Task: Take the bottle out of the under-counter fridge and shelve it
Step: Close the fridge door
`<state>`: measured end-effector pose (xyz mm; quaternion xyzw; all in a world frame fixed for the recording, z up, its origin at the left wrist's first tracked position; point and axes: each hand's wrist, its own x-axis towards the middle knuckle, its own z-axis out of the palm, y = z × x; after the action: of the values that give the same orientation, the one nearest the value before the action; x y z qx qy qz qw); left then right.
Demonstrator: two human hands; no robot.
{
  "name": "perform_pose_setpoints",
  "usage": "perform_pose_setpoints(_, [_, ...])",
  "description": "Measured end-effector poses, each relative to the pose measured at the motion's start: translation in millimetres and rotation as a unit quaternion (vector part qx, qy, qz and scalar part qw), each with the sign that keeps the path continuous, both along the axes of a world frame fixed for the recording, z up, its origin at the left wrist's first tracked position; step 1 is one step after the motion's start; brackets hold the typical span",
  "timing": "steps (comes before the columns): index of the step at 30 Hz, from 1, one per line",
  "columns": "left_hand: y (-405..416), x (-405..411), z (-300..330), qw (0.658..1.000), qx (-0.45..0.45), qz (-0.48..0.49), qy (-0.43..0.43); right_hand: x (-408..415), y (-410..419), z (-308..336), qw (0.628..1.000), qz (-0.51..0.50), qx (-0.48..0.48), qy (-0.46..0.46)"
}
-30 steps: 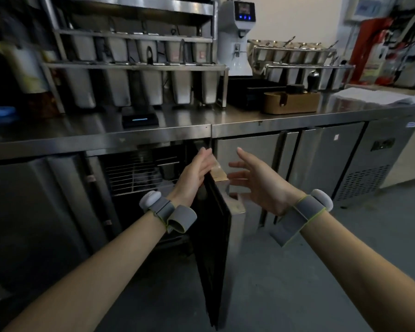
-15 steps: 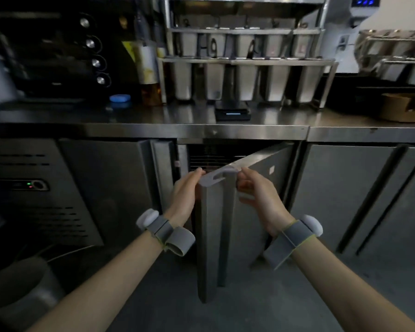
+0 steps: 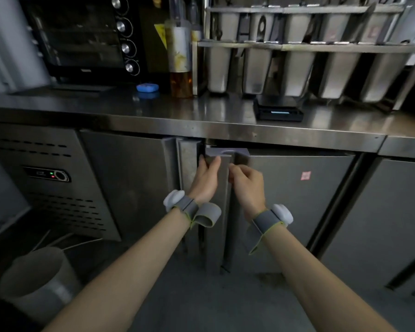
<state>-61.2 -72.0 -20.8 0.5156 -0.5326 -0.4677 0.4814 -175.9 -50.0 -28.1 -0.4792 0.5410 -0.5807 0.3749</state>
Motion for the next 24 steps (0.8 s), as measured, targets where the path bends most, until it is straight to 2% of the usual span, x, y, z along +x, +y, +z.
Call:
perform_pose_setpoints(3, [-16, -8, -5, 0.999, 0.025, 0.029, -0.025, 2, -18, 3, 0.999, -0.01, 0.005, 0.034])
perform_pose_setpoints(6, [-23, -12, -17, 0.999, 0.011, 0.033, -0.041, 1, -36, 8, 0.998, -0.015, 0.004, 0.068])
perform_pose_setpoints(11, [-31, -15, -26, 0.999, -0.012, 0.04, -0.016, 3, -43, 9, 0.997, -0.03, 0.015, 0.068])
perform_pose_setpoints(18, [-18, -4, -19, 0.999, 0.0, 0.024, 0.022, 2, -38, 15, 0.999, 0.01, 0.021, 0.037])
perform_pose_setpoints(21, [-12, 4, -12, 0.997, -0.007, -0.029, 0.064, -1, -35, 15, 0.999, 0.033, 0.019, -0.003])
perform_pose_setpoints(24, [-9, 7, -6, 0.996, -0.015, -0.035, 0.076, -3, -28, 20, 0.997, 0.05, 0.022, -0.061])
